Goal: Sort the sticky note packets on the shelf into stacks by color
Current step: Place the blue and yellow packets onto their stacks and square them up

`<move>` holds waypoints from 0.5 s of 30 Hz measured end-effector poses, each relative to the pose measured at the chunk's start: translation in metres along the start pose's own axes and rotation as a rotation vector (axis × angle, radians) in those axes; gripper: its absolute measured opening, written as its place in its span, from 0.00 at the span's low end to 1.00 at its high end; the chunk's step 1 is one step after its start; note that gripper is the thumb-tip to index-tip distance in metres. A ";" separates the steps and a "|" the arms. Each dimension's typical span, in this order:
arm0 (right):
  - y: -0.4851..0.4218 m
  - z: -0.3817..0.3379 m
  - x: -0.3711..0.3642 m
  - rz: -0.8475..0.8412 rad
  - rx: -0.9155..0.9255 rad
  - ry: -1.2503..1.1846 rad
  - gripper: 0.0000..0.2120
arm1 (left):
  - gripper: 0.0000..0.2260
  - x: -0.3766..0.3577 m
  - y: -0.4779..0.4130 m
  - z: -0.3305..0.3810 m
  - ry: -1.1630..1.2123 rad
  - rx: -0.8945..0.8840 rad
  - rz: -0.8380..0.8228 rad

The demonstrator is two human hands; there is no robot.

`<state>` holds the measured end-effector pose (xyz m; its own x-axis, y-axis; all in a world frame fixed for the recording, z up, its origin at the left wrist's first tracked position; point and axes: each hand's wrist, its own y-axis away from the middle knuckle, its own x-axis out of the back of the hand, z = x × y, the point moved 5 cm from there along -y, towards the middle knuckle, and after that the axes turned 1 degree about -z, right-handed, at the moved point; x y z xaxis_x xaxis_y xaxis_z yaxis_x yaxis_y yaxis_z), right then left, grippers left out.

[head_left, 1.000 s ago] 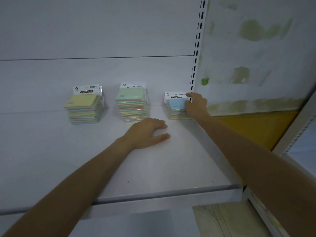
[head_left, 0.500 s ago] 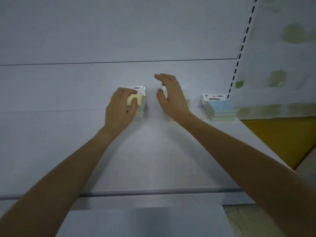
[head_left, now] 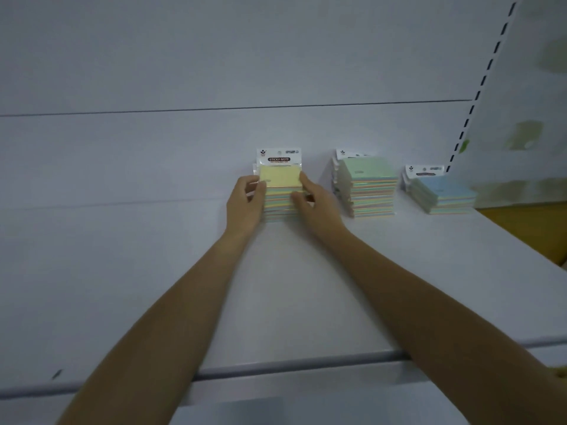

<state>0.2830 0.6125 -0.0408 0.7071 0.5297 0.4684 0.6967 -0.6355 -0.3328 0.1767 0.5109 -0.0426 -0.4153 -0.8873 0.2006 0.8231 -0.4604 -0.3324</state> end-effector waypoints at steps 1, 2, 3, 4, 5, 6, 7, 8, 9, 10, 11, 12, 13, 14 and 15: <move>0.000 -0.001 -0.001 -0.010 0.012 0.037 0.23 | 0.11 0.001 -0.001 0.000 0.006 0.000 -0.004; -0.002 0.000 -0.003 -0.022 0.027 0.057 0.23 | 0.11 0.002 -0.002 -0.001 0.009 -0.002 -0.006; -0.002 0.001 -0.004 -0.039 0.031 0.083 0.23 | 0.11 0.002 -0.003 0.000 0.015 -0.002 -0.014; -0.004 0.003 -0.005 -0.045 0.049 0.103 0.23 | 0.11 0.002 -0.003 0.000 0.026 -0.003 -0.029; -0.002 0.003 -0.004 -0.056 0.054 0.115 0.23 | 0.12 0.002 -0.002 -0.001 0.043 -0.003 -0.052; -0.003 0.004 -0.004 -0.062 0.068 0.115 0.24 | 0.14 0.001 -0.001 -0.001 0.050 -0.014 -0.080; -0.002 0.003 -0.004 -0.072 0.065 0.117 0.25 | 0.17 0.001 0.001 -0.001 0.035 -0.045 -0.108; -0.003 0.005 -0.004 -0.078 0.060 0.110 0.27 | 0.20 0.000 0.002 0.000 0.005 -0.084 -0.129; -0.003 0.004 -0.004 -0.084 0.043 0.105 0.28 | 0.21 0.001 0.003 0.000 -0.024 -0.118 -0.137; -0.003 0.005 -0.005 -0.082 0.035 0.096 0.29 | 0.21 0.001 0.004 0.001 -0.046 -0.144 -0.132; -0.002 0.005 -0.004 -0.077 0.028 0.094 0.29 | 0.21 0.001 0.004 0.002 -0.068 -0.162 -0.124; -0.002 0.005 -0.004 -0.069 0.032 0.088 0.29 | 0.21 0.001 0.004 0.002 -0.083 -0.173 -0.118; -0.001 0.003 -0.003 -0.059 0.037 0.089 0.29 | 0.20 0.001 0.005 0.002 -0.096 -0.175 -0.117; -0.001 0.003 -0.003 -0.048 0.052 0.086 0.29 | 0.21 0.001 0.006 0.003 -0.096 -0.171 -0.122; 0.000 0.001 -0.002 -0.035 0.065 0.090 0.29 | 0.23 0.000 0.006 0.002 -0.091 -0.163 -0.136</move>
<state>0.2815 0.6124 -0.0427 0.6708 0.4965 0.5509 0.7290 -0.5783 -0.3664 0.1828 0.5079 -0.0429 -0.4755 -0.8138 0.3340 0.6854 -0.5808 -0.4392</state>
